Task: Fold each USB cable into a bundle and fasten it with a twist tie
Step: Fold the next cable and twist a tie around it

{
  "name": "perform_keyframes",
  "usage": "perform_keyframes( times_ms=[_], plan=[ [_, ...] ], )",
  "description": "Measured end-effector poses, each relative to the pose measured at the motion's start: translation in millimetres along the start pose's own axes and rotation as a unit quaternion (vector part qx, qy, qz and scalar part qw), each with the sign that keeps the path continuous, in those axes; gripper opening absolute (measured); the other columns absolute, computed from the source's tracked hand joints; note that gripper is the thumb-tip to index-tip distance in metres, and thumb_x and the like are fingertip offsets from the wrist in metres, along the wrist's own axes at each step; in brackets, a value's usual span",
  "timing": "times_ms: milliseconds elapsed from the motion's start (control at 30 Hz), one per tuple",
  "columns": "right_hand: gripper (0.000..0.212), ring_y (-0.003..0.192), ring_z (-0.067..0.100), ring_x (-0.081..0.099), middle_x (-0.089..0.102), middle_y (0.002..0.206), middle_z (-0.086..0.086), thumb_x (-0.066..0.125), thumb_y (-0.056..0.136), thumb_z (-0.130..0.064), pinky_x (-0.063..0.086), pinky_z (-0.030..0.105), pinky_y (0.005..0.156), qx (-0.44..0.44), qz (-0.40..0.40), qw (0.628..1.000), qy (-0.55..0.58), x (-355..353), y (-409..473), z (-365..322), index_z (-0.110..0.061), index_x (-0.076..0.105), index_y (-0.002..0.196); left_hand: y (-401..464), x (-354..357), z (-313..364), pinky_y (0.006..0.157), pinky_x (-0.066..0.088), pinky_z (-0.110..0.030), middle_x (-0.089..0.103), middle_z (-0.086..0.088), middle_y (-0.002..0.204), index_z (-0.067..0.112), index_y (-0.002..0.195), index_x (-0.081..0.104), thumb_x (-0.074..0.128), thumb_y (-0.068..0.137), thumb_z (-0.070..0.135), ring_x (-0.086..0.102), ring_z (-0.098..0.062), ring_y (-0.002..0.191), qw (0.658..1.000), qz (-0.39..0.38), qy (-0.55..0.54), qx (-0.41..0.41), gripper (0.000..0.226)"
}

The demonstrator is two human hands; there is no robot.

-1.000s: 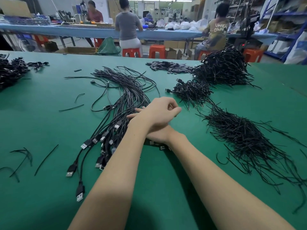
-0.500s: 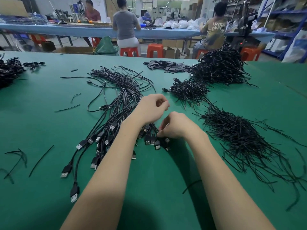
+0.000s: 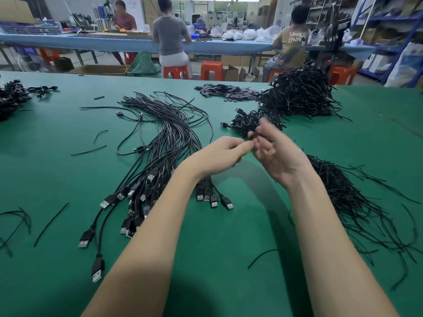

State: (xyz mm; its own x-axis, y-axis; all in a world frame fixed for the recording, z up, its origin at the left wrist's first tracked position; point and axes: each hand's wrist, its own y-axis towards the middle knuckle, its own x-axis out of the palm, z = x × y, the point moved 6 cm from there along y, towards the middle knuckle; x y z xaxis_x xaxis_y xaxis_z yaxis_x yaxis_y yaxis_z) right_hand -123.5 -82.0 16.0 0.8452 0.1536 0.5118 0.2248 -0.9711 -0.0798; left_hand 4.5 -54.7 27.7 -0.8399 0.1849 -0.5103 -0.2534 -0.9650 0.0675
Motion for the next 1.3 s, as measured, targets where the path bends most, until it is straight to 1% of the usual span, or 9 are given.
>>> perform_keyframes(
  times_ms=[67, 133, 267, 467, 633, 900, 1000, 1167, 1300],
  plan=[
    [0.053, 0.092, 0.015, 0.073, 0.077, 0.099, 0.005, 0.048, 0.1, -0.055, 0.058, 0.029, 0.08, -0.017, -0.046, 0.998, 0.032, 1.8, 0.5, -2.9, -0.008, 0.068, 0.11, -0.6, 7.4, 15.7, 0.05, 0.024, -0.024, 0.031, 0.011, 0.055, 0.019, 0.069, 0.044, 0.037, 0.108, 0.038, 0.026, -0.01, 0.049, 0.985, 0.0, -0.171, 0.008, 0.043],
    [0.07, 0.106, 0.018, 0.069, 0.075, 0.11, 0.007, 0.022, 0.105, -0.062, 0.052, 0.036, 0.092, -0.021, -0.099, 0.993, -0.068, 8.4, -2.1, 6.2, -0.012, 0.069, 0.114, 0.1, 12.5, 29.6, 0.048, 0.017, -0.024, 0.022, 0.01, 0.052, 0.023, 0.068, 0.032, 0.031, 0.109, 0.036, 0.018, -0.01, 0.047, 0.944, -0.01, -0.329, 0.017, 0.044],
    [0.065, 0.107, 0.019, 0.062, 0.067, 0.116, 0.009, 0.017, 0.104, -0.062, 0.044, 0.042, 0.112, 0.017, -0.137, 0.972, -0.189, 13.8, -4.7, 37.2, -0.026, 0.07, 0.11, -1.0, 16.1, 32.2, 0.054, 0.019, -0.025, 0.023, 0.006, 0.058, 0.021, 0.073, 0.032, 0.027, 0.108, 0.046, 0.023, -0.01, 0.049, 0.879, -0.012, -0.477, -0.006, 0.044],
    [0.075, 0.089, 0.035, 0.074, 0.066, 0.063, 0.018, 0.026, 0.097, -0.068, 0.046, 0.042, 0.1, 0.044, -0.17, 0.945, -0.276, 4.9, -14.8, 25.6, -0.007, 0.069, 0.098, 0.1, -6.3, 14.2, 0.038, 0.008, -0.022, 0.014, 0.008, 0.054, 0.022, 0.073, 0.034, 0.028, 0.107, 0.048, 0.005, -0.01, 0.047, 0.824, 0.068, -0.562, -0.031, 0.044],
    [0.038, 0.069, 0.019, 0.066, 0.07, 0.081, 0.009, 0.055, 0.095, -0.041, 0.056, 0.03, 0.071, 0.107, -0.287, 0.914, -0.267, 6.3, -30.0, 11.8, -0.021, 0.065, 0.126, 0.0, -16.3, 0.2, 0.037, 0.01, -0.02, 0.02, 0.007, 0.054, 0.018, 0.071, 0.037, 0.029, 0.109, 0.034, 0.011, -0.009, 0.045, 0.724, 0.093, -0.68, -0.073, 0.042],
    [0.037, 0.065, 0.014, 0.057, 0.069, 0.081, 0.008, 0.057, 0.092, -0.028, 0.048, 0.02, 0.061, 0.143, -0.325, 0.885, -0.3, -12.6, -39.8, 12.7, -0.014, 0.063, 0.125, -1.1, -19.6, 11.7, 0.038, 0.01, -0.022, 0.024, 0.006, 0.054, 0.016, 0.063, 0.04, 0.032, 0.107, 0.021, 0.01, -0.008, 0.053, 0.628, 0.049, -0.776, -0.017, 0.045],
    [0.031, 0.063, 0.015, 0.052, 0.06, 0.072, 0.006, 0.061, 0.09, -0.028, 0.045, 0.019, 0.058, 0.119, -0.298, 0.901, -0.292, -25.4, -34.2, 5.9, -0.015, 0.07, 0.117, -2.5, -26.6, 12.4, 0.039, 0.008, -0.022, 0.024, 0.007, 0.053, 0.017, 0.062, 0.041, 0.033, 0.105, 0.018, 0.009, -0.009, 0.052, 0.652, 0.056, -0.756, 0.001, 0.044],
    [0.015, 0.047, 0.005, 0.045, 0.062, 0.069, 0.0, 0.077, 0.087, -0.022, 0.027, 0.013, 0.038, 0.138, -0.115, 0.902, -0.393, -42.5, -18.4, 8.8, -0.014, 0.069, 0.097, -5.1, -18.9, 14.4, 0.039, 0.007, -0.019, 0.025, 0.009, 0.052, 0.021, 0.069, 0.039, 0.033, 0.107, 0.026, 0.009, -0.008, 0.049, 0.783, -0.002, -0.621, -0.014, 0.039],
    [0.029, 0.042, 0.003, 0.04, 0.051, 0.049, -0.013, 0.09, 0.072, -0.042, 0.032, 0.019, 0.044, -0.09, 0.112, 0.876, -0.46, -40.9, -9.8, -25.2, -0.022, 0.073, 0.084, -7.6, 3.2, 20.5, 0.038, 0.029, -0.014, 0.048, 0.009, 0.056, 0.017, 0.081, 0.049, 0.033, 0.108, 0.031, 0.031, -0.005, 0.044, 0.927, -0.101, -0.36, -0.029, 0.034]
  ],
)
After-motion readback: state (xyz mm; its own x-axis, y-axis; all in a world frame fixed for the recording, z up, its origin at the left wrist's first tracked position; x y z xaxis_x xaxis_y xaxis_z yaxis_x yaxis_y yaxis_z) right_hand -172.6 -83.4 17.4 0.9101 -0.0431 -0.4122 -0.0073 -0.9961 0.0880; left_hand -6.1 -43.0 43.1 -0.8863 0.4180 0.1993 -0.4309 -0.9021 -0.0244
